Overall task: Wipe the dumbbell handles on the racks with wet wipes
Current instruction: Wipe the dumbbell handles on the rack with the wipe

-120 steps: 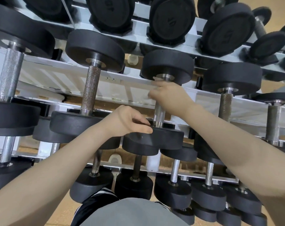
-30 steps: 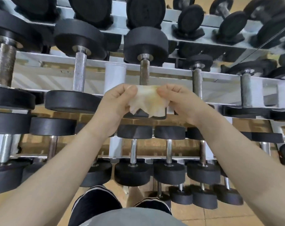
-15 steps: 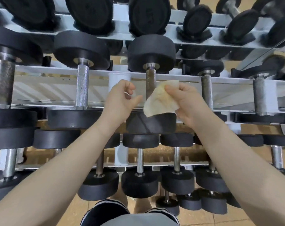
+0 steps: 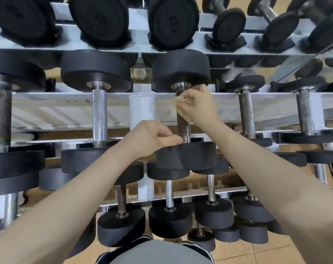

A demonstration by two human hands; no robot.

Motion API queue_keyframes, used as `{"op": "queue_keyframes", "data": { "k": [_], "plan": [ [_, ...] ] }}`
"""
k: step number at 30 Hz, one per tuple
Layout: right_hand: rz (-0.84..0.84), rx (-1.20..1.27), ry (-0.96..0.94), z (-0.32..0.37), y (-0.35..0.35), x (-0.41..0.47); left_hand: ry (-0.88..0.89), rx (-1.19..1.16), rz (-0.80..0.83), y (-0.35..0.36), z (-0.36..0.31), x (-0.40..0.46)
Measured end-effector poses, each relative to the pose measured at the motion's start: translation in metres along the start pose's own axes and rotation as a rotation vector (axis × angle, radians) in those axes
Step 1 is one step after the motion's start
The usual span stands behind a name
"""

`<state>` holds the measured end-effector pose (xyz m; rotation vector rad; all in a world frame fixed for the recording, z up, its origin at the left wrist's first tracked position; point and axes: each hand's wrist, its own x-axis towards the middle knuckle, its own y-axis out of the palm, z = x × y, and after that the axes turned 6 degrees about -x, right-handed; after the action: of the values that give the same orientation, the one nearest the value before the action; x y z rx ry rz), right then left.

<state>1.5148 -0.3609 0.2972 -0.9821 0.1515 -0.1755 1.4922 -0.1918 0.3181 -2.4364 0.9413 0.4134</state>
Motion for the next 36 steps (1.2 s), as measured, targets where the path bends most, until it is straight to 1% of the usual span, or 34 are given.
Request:
{"op": "queue_keyframes", "data": {
  "k": [3,4,6,7,10,11,12,13,14,15,16,17,18,19,21,23,25,27,28,29,30,32,33,34,36],
  "plan": [
    [0.089,-0.181,-0.134,-0.004,-0.001,-0.011,0.032,0.008,0.100,-0.002,0.006,0.001],
    [0.115,-0.203,-0.171,-0.005,-0.004,-0.014,0.048,0.001,0.118,-0.003,0.009,0.002],
    [0.195,-0.173,-0.170,-0.002,-0.011,-0.019,0.086,0.022,0.153,-0.005,0.016,0.004],
    [0.267,-0.192,-0.190,-0.002,-0.014,-0.021,0.101,0.041,0.160,-0.006,0.018,0.005],
    [0.546,-0.394,-0.322,0.005,-0.020,-0.027,0.107,0.009,0.145,-0.005,0.019,0.006],
    [0.574,-0.412,-0.394,0.009,-0.023,-0.026,0.105,-0.007,0.144,-0.005,0.018,0.006],
    [0.508,-0.413,-0.479,0.011,-0.025,-0.020,0.101,-0.011,0.150,-0.005,0.017,0.007],
    [0.394,-0.421,-0.539,0.011,-0.025,-0.011,0.096,-0.010,0.162,-0.005,0.017,0.008],
    [0.268,-0.420,-0.533,0.011,-0.023,-0.002,0.093,-0.016,0.168,-0.005,0.017,0.008],
    [0.194,-0.409,-0.457,0.013,-0.022,0.007,0.093,-0.031,0.166,-0.005,0.019,0.008],
    [0.163,-0.345,-0.325,0.013,-0.019,0.014,0.098,-0.053,0.157,-0.005,0.020,0.007],
    [0.171,-0.238,-0.208,0.014,-0.016,0.018,0.106,-0.073,0.144,-0.005,0.022,0.006],
    [0.184,-0.120,-0.135,0.011,-0.012,0.019,0.114,-0.088,0.129,-0.004,0.024,0.005],
    [0.203,-0.083,-0.132,0.009,-0.011,0.016,0.121,-0.100,0.116,-0.003,0.025,0.004],
    [0.283,-0.188,-0.232,-0.003,-0.012,0.006,0.128,-0.117,0.101,-0.001,0.027,0.001],
    [0.464,-0.314,-0.354,-0.011,-0.017,-0.009,0.138,-0.124,0.080,0.000,0.027,0.000],
    [0.611,-0.315,-0.422,-0.014,-0.025,-0.023,0.134,-0.131,0.068,0.001,0.027,0.001],
    [0.671,-0.310,-0.440,-0.016,-0.033,-0.027,0.137,-0.124,0.065,0.001,0.027,0.000],
    [0.660,-0.316,-0.436,-0.017,-0.035,-0.024,0.152,-0.101,0.063,0.001,0.028,-0.001],
    [0.592,-0.295,-0.423,-0.016,-0.037,-0.019,0.175,-0.070,0.059,0.002,0.028,-0.001],
    [0.467,-0.235,-0.397,-0.016,-0.037,-0.010,0.196,-0.039,0.051,0.003,0.028,-0.002],
    [0.145,-0.074,-0.313,-0.013,-0.034,0.004,0.211,0.005,0.026,0.004,0.028,-0.003],
    [0.040,-0.047,-0.272,-0.013,-0.030,0.008,0.209,0.018,0.012,0.006,0.027,-0.004],
    [0.002,-0.084,-0.252,-0.014,-0.025,0.012,0.206,0.037,-0.003,0.007,0.027,-0.004],
    [0.087,-0.210,-0.310,-0.020,-0.015,0.010,0.201,0.105,-0.031,0.011,0.025,-0.002]
  ]
}}
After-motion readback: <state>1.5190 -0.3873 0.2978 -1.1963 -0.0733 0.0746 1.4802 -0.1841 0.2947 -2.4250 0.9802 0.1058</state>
